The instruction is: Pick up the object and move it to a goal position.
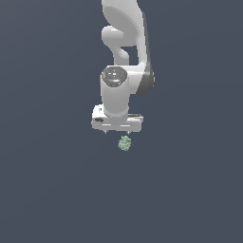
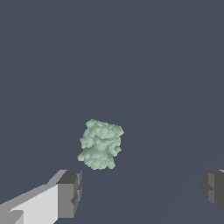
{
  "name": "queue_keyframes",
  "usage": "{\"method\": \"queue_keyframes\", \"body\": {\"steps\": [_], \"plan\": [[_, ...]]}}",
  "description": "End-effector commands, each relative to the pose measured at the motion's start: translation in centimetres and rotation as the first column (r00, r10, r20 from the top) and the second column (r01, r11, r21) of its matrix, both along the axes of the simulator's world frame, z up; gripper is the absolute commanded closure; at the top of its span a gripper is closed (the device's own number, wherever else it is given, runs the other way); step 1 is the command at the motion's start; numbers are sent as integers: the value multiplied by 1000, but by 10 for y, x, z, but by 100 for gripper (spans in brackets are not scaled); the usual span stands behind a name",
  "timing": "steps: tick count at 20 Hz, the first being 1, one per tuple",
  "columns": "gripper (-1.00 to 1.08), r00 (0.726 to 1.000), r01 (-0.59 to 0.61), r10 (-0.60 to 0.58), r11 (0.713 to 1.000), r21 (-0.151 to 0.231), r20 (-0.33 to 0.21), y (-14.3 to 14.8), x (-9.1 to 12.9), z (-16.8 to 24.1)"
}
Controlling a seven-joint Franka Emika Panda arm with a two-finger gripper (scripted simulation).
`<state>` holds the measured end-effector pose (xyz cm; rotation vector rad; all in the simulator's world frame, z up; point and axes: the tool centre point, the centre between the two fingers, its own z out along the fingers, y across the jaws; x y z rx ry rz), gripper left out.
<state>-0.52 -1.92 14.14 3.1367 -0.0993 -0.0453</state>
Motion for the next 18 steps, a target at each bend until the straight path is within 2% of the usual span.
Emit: {"method": "queue_keyframes", "body": {"steps": [1,11,18], "plan": [[-92,1000,0,0,1000,0,0,0,0,0],[-92,1000,-14,14,1000,2,-17,-12,-3,2],[-92,1000,0,0,1000,2,-14,-9,-3,-1]]}}
